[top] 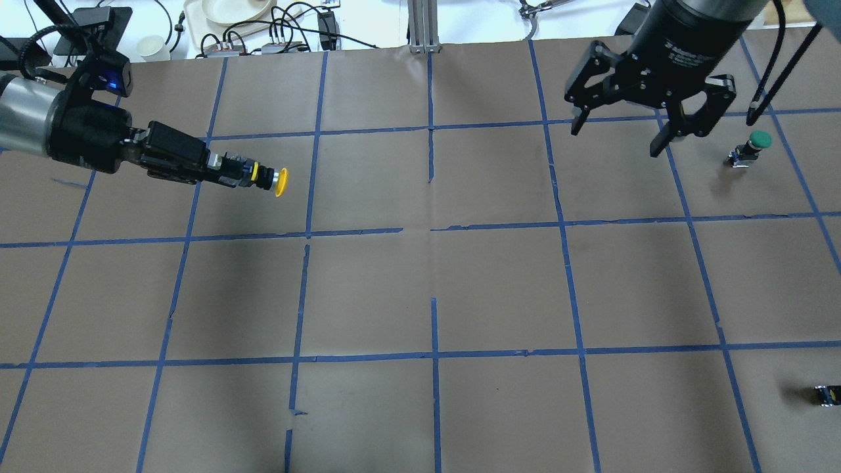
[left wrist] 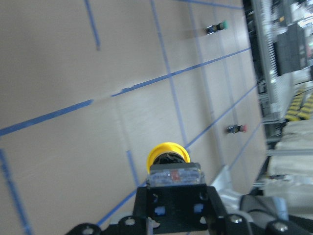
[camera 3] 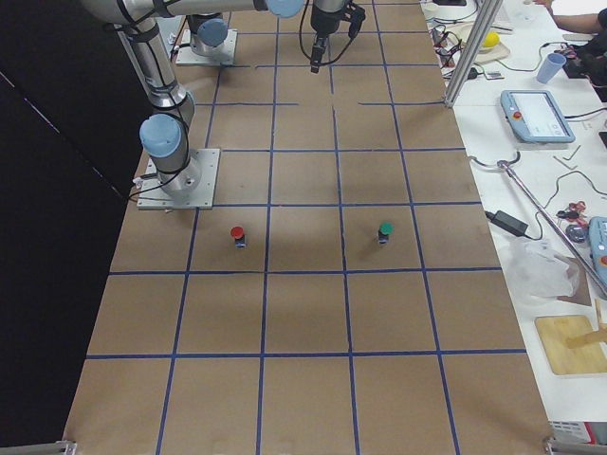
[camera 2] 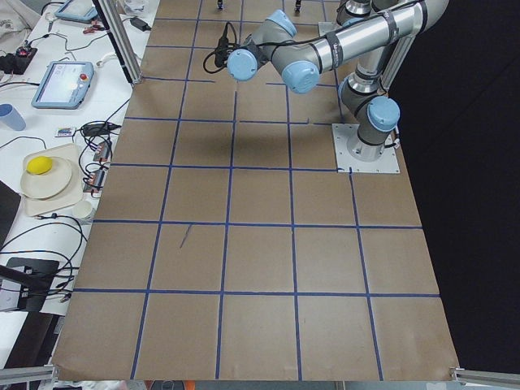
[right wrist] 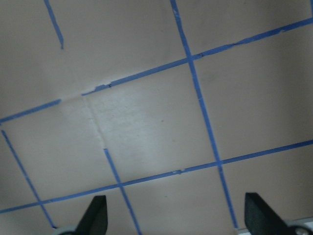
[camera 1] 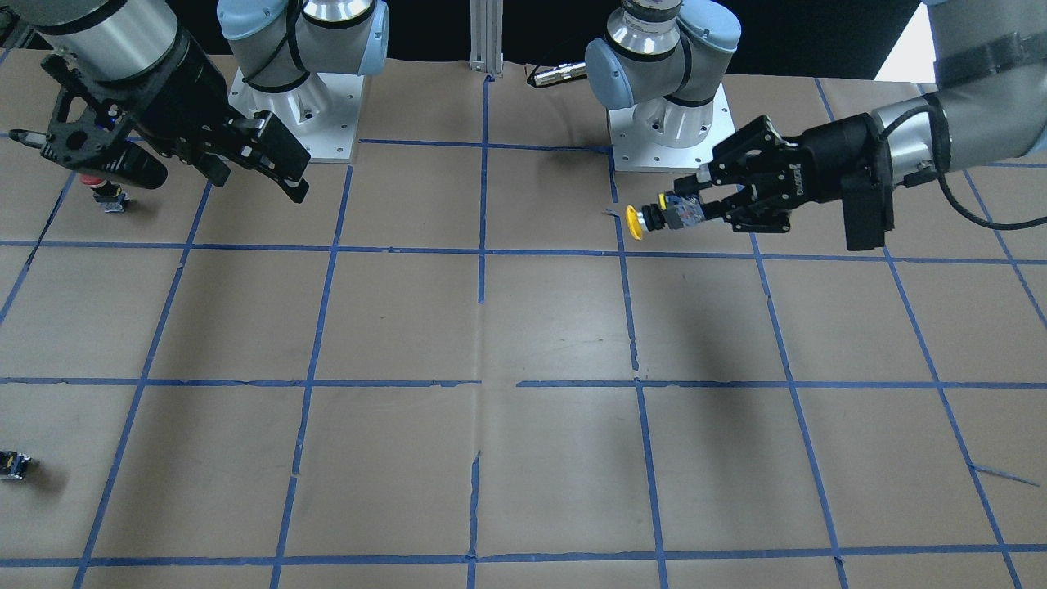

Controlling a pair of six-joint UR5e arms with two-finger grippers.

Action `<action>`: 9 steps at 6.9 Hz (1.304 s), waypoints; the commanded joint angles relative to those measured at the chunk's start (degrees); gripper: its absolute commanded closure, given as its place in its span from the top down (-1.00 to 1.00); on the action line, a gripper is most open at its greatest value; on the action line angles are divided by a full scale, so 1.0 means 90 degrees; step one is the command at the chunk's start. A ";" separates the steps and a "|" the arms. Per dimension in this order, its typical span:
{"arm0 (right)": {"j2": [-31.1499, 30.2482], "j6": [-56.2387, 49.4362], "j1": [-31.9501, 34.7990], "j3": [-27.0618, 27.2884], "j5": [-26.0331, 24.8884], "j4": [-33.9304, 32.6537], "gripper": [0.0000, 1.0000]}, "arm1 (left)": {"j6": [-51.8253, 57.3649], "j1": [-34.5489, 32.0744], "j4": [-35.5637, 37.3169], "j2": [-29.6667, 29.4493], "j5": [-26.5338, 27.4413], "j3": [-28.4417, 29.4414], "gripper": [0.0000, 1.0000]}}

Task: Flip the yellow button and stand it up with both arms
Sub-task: 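Lift the yellow button with the left gripper while the right gripper approaches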

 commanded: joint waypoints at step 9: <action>-0.0500 0.4793 -0.0191 0.0431 0.4378 -0.0858 0.99 | -0.0077 -0.2069 -0.1710 0.0501 -0.3973 -0.0011 -0.64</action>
